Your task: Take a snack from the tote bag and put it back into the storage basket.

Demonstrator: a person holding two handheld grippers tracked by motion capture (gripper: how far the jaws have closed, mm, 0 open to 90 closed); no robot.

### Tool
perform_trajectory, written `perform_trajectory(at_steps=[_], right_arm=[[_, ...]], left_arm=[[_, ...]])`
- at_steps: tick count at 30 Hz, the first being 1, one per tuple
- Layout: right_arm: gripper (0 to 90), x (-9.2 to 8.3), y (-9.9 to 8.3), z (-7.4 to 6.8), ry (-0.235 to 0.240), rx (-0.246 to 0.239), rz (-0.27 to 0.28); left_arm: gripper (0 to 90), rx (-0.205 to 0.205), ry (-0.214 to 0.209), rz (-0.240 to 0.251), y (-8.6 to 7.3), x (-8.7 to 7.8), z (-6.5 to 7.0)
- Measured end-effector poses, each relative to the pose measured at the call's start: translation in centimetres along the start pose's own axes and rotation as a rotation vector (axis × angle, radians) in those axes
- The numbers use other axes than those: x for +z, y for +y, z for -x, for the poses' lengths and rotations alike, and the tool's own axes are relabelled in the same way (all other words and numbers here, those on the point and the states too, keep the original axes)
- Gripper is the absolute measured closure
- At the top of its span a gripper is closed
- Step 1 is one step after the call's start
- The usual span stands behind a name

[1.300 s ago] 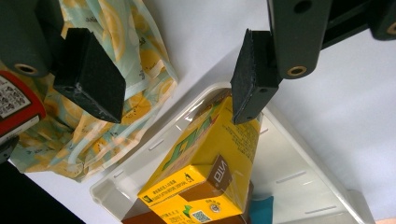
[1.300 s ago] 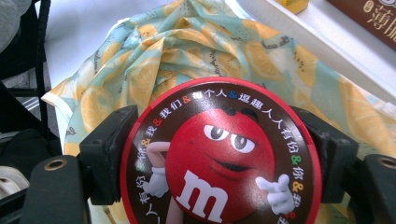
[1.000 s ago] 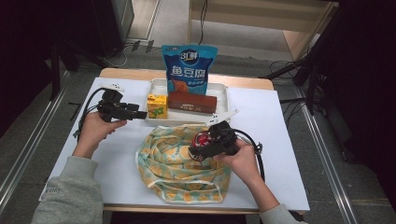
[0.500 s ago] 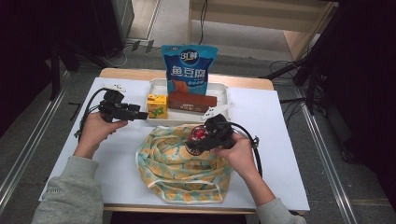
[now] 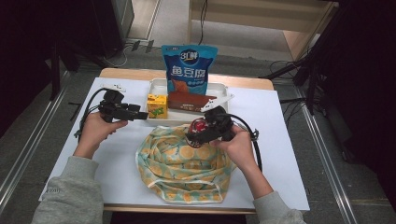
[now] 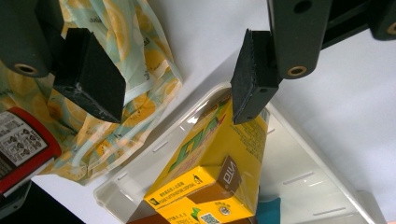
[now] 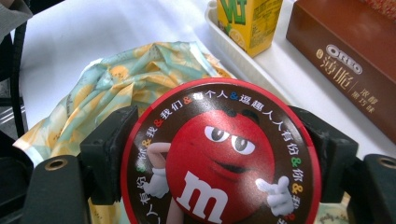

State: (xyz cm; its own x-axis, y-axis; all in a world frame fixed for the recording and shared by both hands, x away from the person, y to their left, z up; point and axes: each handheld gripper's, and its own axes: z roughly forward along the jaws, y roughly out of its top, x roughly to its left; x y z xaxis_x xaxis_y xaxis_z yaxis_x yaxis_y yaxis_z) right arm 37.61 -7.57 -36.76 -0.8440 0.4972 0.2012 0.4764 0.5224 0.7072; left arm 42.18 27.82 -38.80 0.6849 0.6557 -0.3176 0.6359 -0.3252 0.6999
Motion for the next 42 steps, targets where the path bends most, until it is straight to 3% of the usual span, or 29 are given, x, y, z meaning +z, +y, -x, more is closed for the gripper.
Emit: perform_trajectory(at_steps=[42], right_arm=[[23.6, -2.0, 2.6, 4.8, -0.035, 0.031, 0.033]], left_arm=[[35.9, 0.014, 0.007, 0.008, -0.9, -1.0, 0.7]])
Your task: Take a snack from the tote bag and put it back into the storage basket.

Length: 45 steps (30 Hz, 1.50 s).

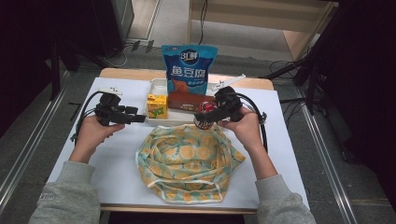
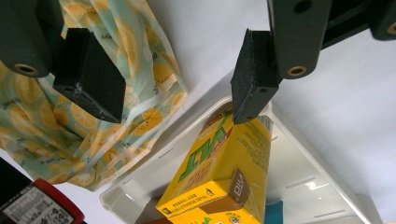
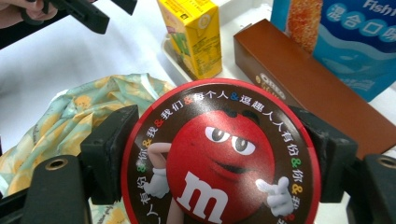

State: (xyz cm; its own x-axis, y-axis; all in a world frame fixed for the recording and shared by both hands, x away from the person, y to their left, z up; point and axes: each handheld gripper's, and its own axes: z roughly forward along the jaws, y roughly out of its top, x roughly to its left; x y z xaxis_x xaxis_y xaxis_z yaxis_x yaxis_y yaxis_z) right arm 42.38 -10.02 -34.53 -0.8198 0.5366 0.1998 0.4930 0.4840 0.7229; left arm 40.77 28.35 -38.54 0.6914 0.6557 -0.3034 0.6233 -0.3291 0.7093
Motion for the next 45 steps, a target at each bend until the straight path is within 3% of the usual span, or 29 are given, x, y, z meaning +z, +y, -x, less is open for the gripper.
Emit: perform_trajectory(at_steps=[20, 45], right_arm=[[23.7, -0.3, 0.2, 3.2, -0.047, 0.046, 0.012], [23.7, 2.4, -0.5, 6.4, -0.118, 0.100, -0.030]], left_arm=[[35.9, -0.004, 0.008, 0.007, -0.2, -0.3, -0.1], [35.9, 0.001, 0.004, 0.009, -0.2, -0.3, -0.1]])
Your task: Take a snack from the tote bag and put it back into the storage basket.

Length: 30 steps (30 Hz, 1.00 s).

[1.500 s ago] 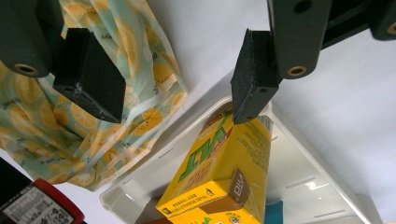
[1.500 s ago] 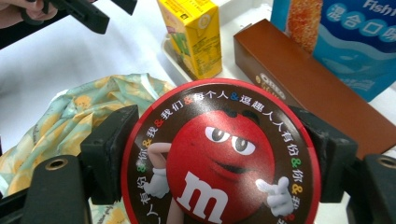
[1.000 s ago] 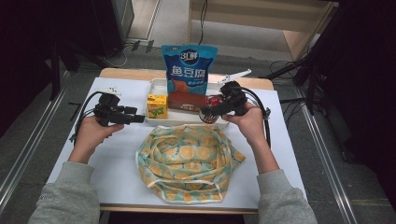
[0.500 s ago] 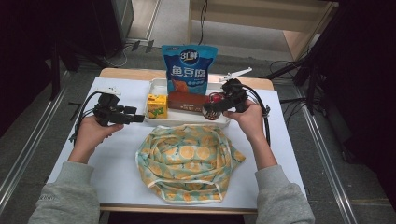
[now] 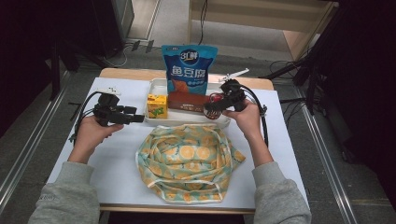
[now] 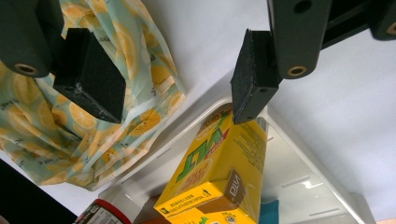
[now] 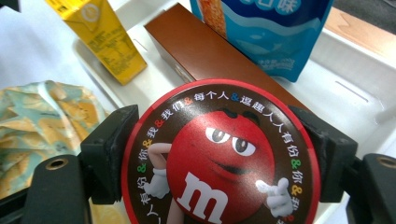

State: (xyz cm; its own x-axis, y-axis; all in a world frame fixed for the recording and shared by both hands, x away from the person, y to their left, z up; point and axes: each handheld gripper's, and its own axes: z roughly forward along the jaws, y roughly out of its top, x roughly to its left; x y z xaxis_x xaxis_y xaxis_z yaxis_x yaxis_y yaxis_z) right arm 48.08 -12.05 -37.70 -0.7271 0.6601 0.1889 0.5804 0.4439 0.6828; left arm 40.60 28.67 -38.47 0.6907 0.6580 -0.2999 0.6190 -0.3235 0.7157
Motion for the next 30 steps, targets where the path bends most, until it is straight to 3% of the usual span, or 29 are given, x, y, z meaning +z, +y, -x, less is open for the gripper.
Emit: perform_trajectory(at_steps=[20, 30], right_arm=[[23.8, 2.4, -0.9, 0.9, -0.064, 0.012, -0.070], [23.7, 3.7, -2.3, 1.5, -0.065, 0.022, -0.068]], left_arm=[[35.9, -0.001, 0.001, -0.001, 0.0, 0.0, 0.0], [35.9, 0.001, 0.000, 0.001, 0.0, -0.1, 0.0]])
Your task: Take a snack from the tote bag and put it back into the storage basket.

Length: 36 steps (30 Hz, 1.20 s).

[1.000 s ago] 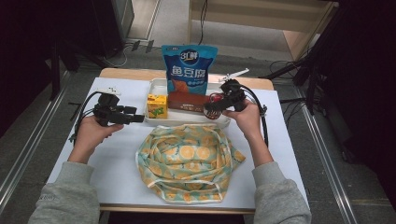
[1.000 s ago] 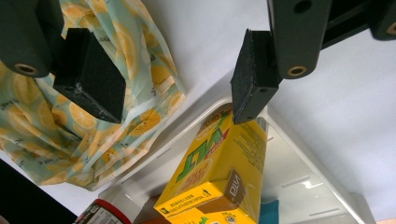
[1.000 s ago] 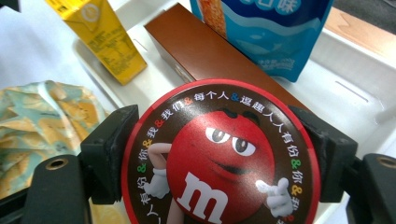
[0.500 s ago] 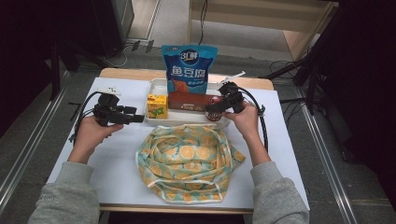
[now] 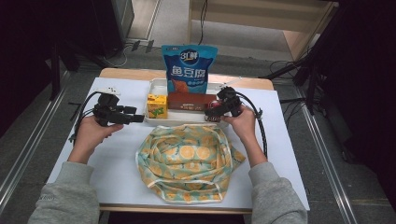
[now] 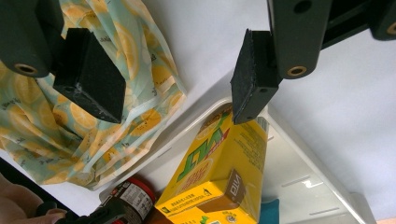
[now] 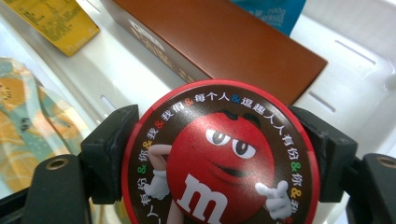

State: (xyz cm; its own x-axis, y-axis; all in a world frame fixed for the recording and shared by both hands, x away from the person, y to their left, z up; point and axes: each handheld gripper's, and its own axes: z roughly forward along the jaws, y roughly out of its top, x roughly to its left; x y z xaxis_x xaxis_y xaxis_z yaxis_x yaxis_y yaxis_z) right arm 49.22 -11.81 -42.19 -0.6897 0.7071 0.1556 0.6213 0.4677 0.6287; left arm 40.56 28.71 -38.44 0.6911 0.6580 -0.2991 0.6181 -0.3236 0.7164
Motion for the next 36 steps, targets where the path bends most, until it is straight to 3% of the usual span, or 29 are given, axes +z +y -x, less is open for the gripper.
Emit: perform_trajectory(at_steps=[4, 9, 15, 20, 27, 36], right_arm=[[23.5, 0.5, -0.6, 0.5, 0.003, 0.021, -0.002], [22.4, 0.7, -0.6, 0.3, 0.009, -0.006, -0.006], [22.2, 0.6, -0.5, 0.1, -0.022, -0.028, -0.002], [22.3, 0.2, -0.4, 0.0, -0.015, -0.020, 0.015], [22.3, -2.1, -0.2, 0.1, 0.026, 0.001, 0.100], [28.3, -4.3, -0.9, -0.2, 0.029, 0.012, 0.156]], left_arm=[[35.9, -0.002, -0.001, -0.002, 0.0, 0.0, 0.0], [35.9, 0.000, -0.003, -0.002, 0.0, 0.1, 0.0], [35.9, 0.002, 0.001, -0.004, 0.0, 0.1, 0.0], [35.9, 0.002, 0.002, -0.001, 0.1, 0.0, 0.0], [35.9, 0.000, 0.001, 0.000, 0.1, 0.1, -0.1], [35.8, -0.004, -0.005, -0.004, 0.5, 0.4, -0.3]])
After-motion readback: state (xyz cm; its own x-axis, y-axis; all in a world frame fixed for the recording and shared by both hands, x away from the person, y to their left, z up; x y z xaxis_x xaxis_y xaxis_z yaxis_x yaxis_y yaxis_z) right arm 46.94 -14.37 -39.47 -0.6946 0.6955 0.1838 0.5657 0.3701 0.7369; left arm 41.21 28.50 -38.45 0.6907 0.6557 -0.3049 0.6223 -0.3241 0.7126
